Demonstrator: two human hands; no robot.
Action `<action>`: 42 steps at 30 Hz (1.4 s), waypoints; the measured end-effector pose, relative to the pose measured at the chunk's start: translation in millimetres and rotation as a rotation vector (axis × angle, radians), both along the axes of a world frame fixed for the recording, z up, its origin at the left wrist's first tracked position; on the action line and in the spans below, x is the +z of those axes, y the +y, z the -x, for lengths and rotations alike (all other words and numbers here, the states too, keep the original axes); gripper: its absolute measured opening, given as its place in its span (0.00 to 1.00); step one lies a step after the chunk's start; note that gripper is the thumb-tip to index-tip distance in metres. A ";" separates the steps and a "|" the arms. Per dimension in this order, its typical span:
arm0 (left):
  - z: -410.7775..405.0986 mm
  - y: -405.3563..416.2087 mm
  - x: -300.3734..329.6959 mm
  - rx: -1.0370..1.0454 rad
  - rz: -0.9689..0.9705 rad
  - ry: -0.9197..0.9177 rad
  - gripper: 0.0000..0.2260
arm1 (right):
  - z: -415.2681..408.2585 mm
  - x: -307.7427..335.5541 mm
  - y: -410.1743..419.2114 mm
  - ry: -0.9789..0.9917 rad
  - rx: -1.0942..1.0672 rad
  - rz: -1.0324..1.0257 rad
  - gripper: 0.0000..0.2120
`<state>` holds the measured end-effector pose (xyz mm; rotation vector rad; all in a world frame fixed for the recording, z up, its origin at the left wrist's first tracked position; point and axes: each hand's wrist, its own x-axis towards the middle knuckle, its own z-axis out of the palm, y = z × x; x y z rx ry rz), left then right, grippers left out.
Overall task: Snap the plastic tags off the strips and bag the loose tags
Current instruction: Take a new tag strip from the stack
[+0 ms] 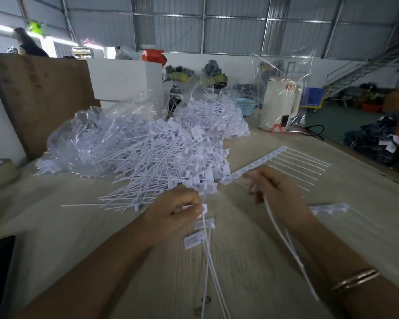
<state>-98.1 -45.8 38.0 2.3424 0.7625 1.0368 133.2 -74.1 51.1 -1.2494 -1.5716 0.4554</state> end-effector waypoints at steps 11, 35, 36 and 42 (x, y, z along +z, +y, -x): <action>-13.9 3.0 -14.0 0.152 0.006 0.062 0.20 | 46.7 -19.0 -10.5 -0.625 0.112 -0.129 0.20; -2.9 10.4 -12.3 0.052 0.088 0.080 0.12 | 30.6 -14.8 0.5 -0.765 0.125 -0.027 0.12; -3.6 9.9 -10.8 0.060 0.031 0.078 0.11 | 29.9 -14.1 -0.5 -0.720 0.149 -0.006 0.13; -5.3 6.6 -4.1 0.016 -0.120 0.091 0.12 | 26.9 -3.9 -6.0 -0.487 0.268 0.038 0.18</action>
